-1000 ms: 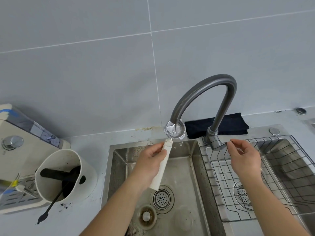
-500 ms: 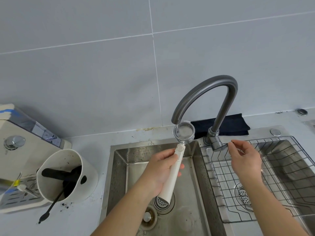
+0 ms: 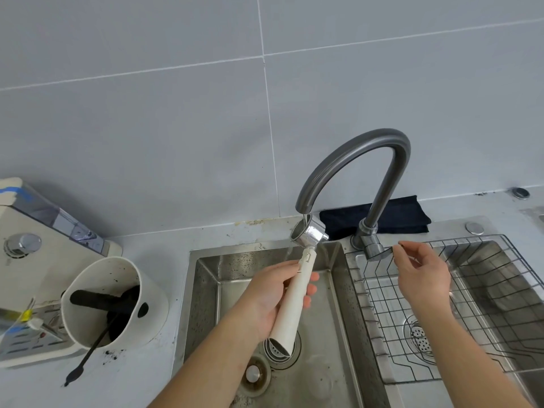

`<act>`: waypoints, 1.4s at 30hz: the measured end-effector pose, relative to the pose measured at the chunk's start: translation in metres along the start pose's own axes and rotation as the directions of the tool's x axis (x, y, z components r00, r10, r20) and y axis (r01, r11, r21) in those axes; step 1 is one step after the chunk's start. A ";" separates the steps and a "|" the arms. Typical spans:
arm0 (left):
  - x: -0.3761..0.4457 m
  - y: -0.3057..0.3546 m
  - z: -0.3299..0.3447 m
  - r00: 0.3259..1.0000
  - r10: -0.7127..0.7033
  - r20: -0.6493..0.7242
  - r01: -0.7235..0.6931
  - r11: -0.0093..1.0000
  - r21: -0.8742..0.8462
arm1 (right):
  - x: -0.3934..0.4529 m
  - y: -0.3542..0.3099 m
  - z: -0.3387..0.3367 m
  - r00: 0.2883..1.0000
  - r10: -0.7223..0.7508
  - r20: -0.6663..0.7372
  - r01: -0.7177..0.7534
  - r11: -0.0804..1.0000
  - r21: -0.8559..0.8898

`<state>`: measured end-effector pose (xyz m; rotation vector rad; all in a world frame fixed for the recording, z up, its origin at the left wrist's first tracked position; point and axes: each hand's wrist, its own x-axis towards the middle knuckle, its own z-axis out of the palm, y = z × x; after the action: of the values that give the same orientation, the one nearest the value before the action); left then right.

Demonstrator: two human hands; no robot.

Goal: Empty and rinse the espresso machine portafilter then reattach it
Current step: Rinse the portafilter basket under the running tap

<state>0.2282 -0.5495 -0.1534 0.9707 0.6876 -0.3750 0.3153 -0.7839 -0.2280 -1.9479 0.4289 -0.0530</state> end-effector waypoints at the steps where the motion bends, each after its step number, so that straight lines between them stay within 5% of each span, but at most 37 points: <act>1: 0.000 0.001 0.000 1.000 0.002 -0.004 -0.002 1.000 0.006 | 0.000 0.000 0.000 1.000 0.000 0.000 0.000 1.000 -0.001; 6: 0.002 0.007 -0.010 0.992 0.115 -0.043 -0.098 0.955 0.281 | 0.000 -0.002 0.001 1.000 0.001 -0.003 -0.001 1.000 -0.006; 14: -0.005 0.020 -0.031 0.954 0.298 0.029 -0.231 0.673 0.703 | -0.002 -0.003 0.001 1.000 0.004 -0.010 -0.004 1.000 -0.001; 19: -0.002 0.020 -0.040 0.921 0.391 0.010 -0.292 0.670 0.683 | -0.001 -0.002 0.001 1.000 -0.002 -0.003 0.002 1.000 0.001; 23: 0.004 0.014 -0.041 0.925 0.379 -0.025 -0.297 0.763 0.574 | -0.001 -0.002 0.001 1.000 -0.002 -0.002 0.002 1.000 0.005; 35: 0.016 -0.001 -0.021 0.994 0.107 0.006 -0.107 0.993 0.043 | 0.001 0.002 0.002 1.000 -0.017 -0.003 0.017 1.000 -0.005; 42: 0.022 -0.003 -0.012 0.997 0.054 -0.049 -0.040 0.968 0.247 | 0.001 0.003 0.002 1.000 -0.019 -0.006 0.019 1.000 -0.014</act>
<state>0.2378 -0.5408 -0.1747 1.2346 0.6769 -0.3989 0.3162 -0.7839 -0.2314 -1.9661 0.4160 -0.0682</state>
